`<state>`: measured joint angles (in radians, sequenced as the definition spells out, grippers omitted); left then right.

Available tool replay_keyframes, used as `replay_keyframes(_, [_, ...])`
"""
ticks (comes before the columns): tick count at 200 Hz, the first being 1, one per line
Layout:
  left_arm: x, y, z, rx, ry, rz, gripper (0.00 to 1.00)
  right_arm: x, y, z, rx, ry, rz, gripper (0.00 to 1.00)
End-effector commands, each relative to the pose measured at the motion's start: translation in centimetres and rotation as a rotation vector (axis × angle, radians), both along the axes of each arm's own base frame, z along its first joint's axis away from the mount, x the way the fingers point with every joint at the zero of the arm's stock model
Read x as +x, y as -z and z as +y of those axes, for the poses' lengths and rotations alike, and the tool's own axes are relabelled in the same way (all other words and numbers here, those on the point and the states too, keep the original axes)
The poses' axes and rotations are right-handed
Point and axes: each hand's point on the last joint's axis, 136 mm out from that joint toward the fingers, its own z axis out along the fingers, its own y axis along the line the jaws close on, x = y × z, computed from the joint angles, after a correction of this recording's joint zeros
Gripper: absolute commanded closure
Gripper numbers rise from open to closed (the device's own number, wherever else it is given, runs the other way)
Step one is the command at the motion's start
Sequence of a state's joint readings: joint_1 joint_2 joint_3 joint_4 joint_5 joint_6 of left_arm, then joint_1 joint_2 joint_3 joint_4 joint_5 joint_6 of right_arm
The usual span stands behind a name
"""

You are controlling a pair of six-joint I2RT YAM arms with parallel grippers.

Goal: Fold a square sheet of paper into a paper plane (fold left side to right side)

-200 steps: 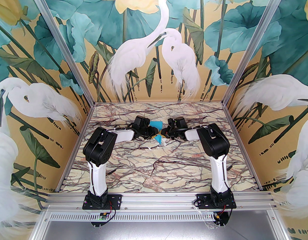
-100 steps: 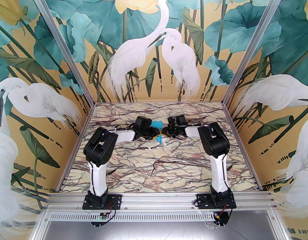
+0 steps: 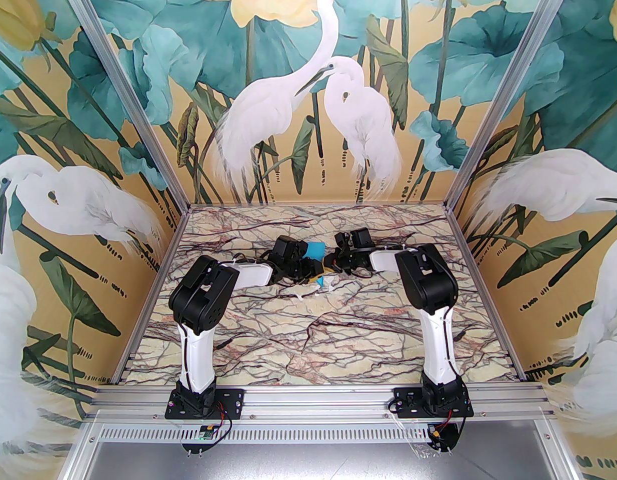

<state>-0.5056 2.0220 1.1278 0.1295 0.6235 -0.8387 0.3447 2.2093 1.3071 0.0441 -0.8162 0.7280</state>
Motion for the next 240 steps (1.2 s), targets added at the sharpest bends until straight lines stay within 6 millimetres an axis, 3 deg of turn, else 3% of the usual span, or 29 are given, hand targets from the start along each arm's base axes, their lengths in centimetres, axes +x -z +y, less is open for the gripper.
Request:
replay_keyframes(1, [-0.7,0.4,-0.5,-0.021,0.024,0.015,0.7,0.1,1.0,-0.1,-0.006,-0.02,0.012,1.0])
replay_keyframes(240, [-1.1,1.5,-0.8,-0.019,0.036,0.037,0.7,1.0,1.5,0.1,-0.025,-0.05,0.01,1.0])
